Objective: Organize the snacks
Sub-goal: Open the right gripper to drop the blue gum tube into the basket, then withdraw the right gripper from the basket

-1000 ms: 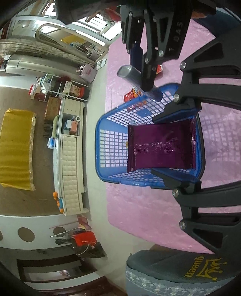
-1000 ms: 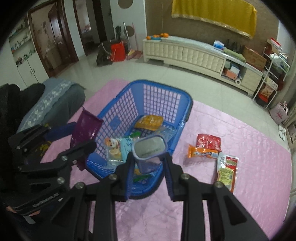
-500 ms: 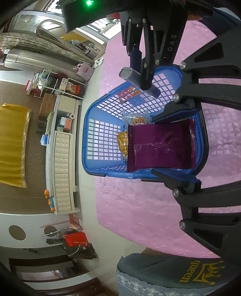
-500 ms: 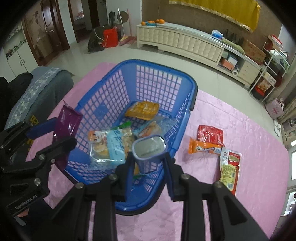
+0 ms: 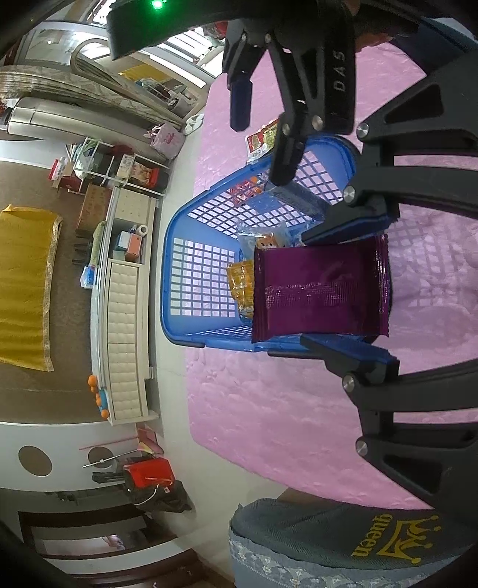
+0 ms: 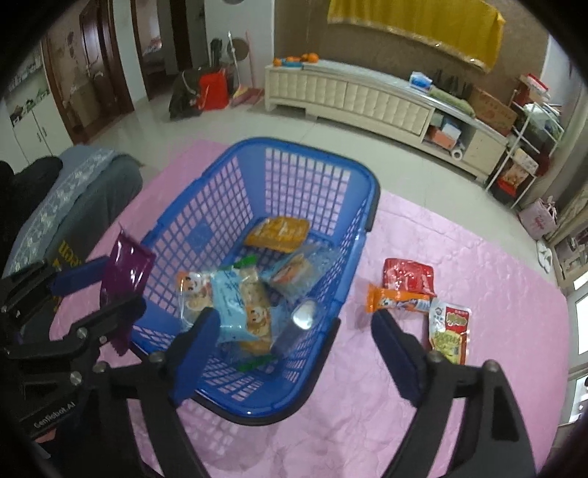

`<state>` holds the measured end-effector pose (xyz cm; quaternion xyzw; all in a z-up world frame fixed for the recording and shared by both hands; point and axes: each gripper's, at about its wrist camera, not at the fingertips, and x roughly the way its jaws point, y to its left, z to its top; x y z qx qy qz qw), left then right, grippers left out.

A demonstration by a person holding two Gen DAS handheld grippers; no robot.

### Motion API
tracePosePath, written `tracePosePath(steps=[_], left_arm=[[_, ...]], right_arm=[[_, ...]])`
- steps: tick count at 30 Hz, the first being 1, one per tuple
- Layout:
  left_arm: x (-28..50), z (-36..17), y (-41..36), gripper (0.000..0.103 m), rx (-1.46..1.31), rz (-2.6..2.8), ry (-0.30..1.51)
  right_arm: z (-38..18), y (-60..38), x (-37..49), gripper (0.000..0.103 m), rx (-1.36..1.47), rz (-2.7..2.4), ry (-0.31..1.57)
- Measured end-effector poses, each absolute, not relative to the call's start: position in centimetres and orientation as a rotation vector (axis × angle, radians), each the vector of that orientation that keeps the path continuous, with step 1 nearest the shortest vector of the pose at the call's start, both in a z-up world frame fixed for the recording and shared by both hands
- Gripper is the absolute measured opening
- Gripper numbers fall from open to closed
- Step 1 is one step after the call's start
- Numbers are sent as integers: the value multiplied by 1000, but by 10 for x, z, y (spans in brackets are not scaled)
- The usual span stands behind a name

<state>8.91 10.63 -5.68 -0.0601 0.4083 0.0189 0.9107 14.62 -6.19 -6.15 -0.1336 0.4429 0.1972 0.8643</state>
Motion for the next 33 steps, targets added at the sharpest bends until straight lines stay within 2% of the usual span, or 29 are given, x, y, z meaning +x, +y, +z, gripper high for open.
tracePosePath(steps=[7,33], left_arm=[[91,-53,102,45,-113,12,848],[164,-83,73,46,-63,-89,957]], right_arm=[[-53,-83,141,89,-233,390,863],[-79,-124,164,89,-127,365,918]])
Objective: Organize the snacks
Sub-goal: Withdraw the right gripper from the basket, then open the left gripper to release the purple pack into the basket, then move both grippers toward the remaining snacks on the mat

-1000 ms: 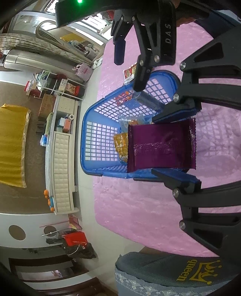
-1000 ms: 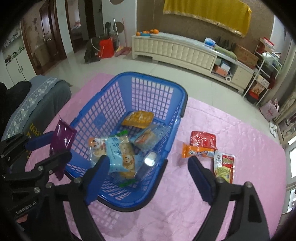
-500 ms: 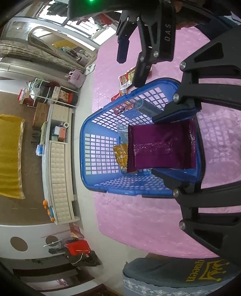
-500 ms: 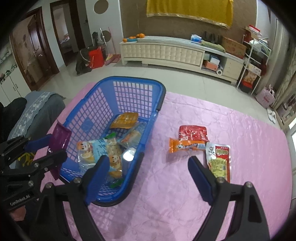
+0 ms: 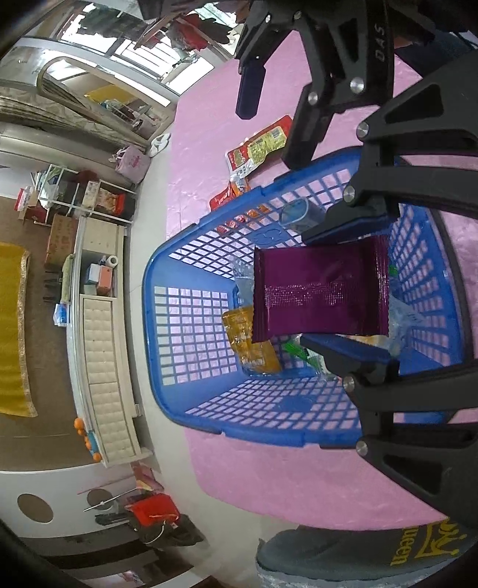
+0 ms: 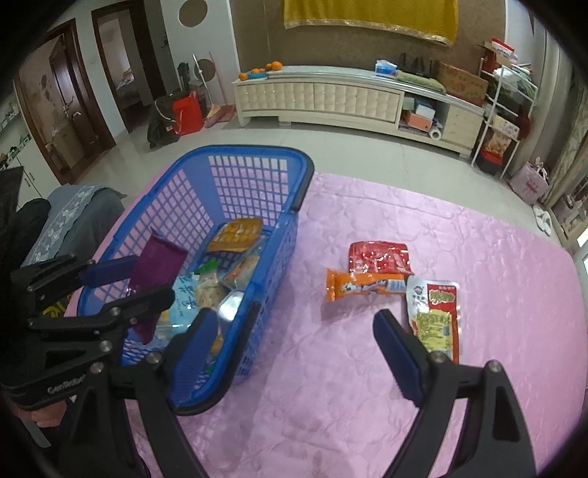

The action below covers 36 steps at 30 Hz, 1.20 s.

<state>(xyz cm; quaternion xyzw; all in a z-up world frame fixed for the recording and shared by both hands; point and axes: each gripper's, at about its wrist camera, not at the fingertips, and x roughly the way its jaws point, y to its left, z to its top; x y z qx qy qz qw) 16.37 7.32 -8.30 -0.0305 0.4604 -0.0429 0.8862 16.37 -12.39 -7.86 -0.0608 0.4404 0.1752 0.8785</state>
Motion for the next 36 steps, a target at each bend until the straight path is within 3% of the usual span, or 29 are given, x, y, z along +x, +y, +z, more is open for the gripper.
tracePosePath(steps=[8,10,12,14,36], left_arm=[[179,-88,83,47,-72,-96,977],[179,-86,85,56,-78,-99,966],[176,-84,86,71,-92,-92,951],[173,-81,86,73,-89,-82,941],[117,-36,13,79,-19,-140,846]], right_arm=[[-79,-127,181,89,-111,350,918],[-80,-128,182,89,-107,350,918],[-81,-130,181,89,-103,352,920],[-81,-132,179,89,-99,353,924],[-43,-183,119,89,-36,329,850]])
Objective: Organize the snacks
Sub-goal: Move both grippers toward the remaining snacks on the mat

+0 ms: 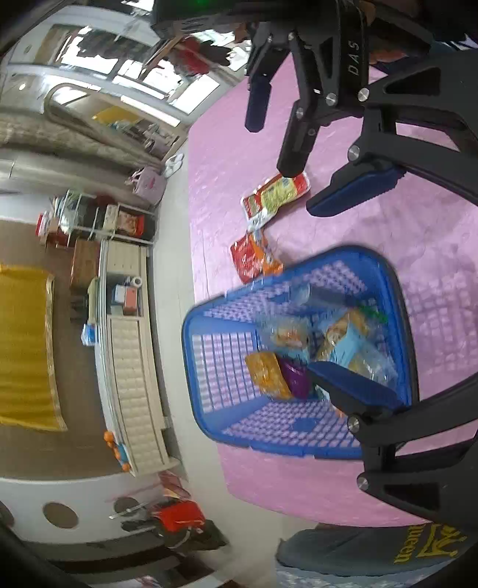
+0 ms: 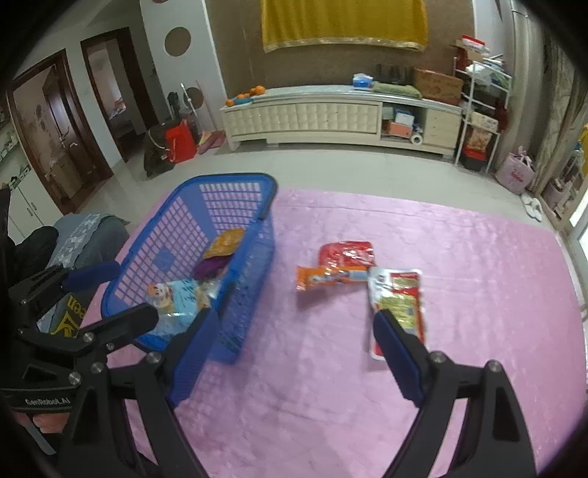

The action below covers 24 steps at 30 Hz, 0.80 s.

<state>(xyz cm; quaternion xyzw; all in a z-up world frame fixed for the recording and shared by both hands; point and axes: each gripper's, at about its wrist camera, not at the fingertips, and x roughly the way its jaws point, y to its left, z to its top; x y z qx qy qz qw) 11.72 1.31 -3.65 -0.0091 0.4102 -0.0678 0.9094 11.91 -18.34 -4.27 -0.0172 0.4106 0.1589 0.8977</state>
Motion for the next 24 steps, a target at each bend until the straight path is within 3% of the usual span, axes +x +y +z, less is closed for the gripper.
tracePosePath(steps=[24], left_arm=[[143,-68,-101,79,50,-239,940]], right_arm=[[-71,-311,108,89,70,205,900]])
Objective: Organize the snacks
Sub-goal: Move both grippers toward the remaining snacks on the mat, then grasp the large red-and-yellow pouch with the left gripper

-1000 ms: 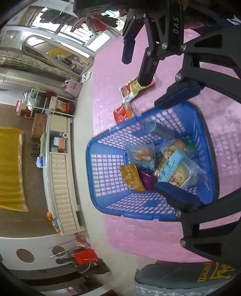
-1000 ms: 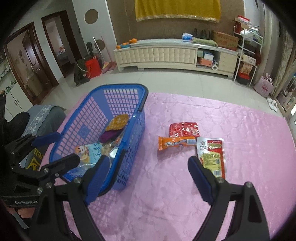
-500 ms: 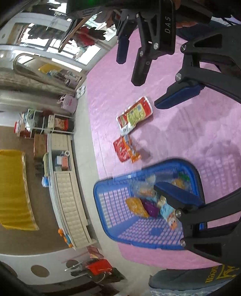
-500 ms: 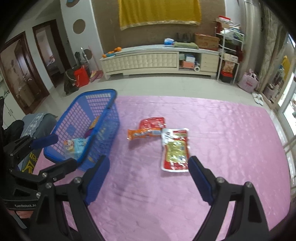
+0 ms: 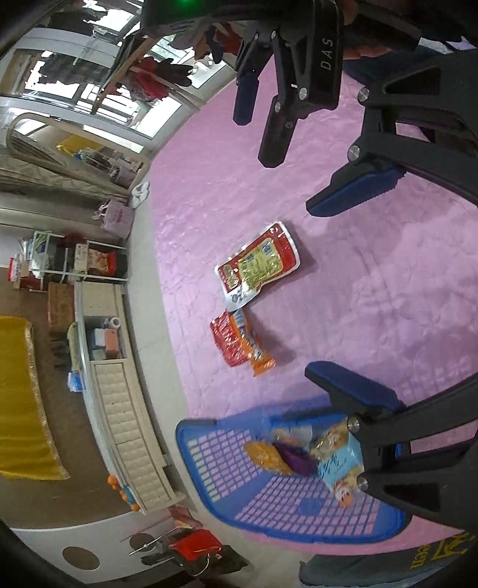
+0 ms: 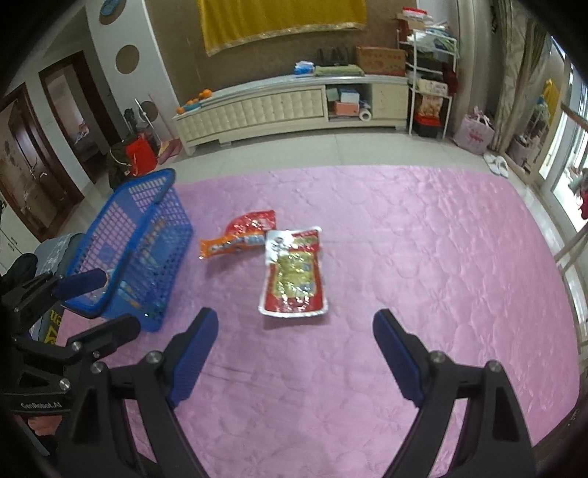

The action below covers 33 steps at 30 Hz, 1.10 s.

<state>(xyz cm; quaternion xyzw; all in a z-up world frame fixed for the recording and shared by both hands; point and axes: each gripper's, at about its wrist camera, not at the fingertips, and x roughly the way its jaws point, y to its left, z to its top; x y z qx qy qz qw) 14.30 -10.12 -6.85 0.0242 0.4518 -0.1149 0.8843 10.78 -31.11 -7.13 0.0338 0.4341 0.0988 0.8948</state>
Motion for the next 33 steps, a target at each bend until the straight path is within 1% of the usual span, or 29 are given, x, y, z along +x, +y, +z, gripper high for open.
tracePosePath(steps=[9,15,19,21,22,23,24,28,33], left_arm=[[192,-102,-131,79,10,-235,1054],[228,-119,-138,79,-39,-210,1086],[247,-136,-139,79,-49,-182,1111],[254,-144,-143,90,-24,-173,1125],[257,-146,-144,91,-14,-169,1124],[260,-149,-148,95,-4,-166,1123],[263,-150,-150,103,-2,-169,1126],[274,-159,-158,103,-28,-201,1148],[287,-169,-168,103,-12,-168,1176]], right_arm=[[-90,-342,133,89,94,198,930],[-102,-361,166,89,91,170,928],[-119,-376,191,89,112,150,928],[-126,-380,198,89,114,147,933],[-129,-383,201,89,109,144,931],[-132,-385,203,89,100,138,929],[-134,-387,204,89,94,132,926],[-144,-399,208,89,84,101,940],[-150,-397,213,89,3,75,978]])
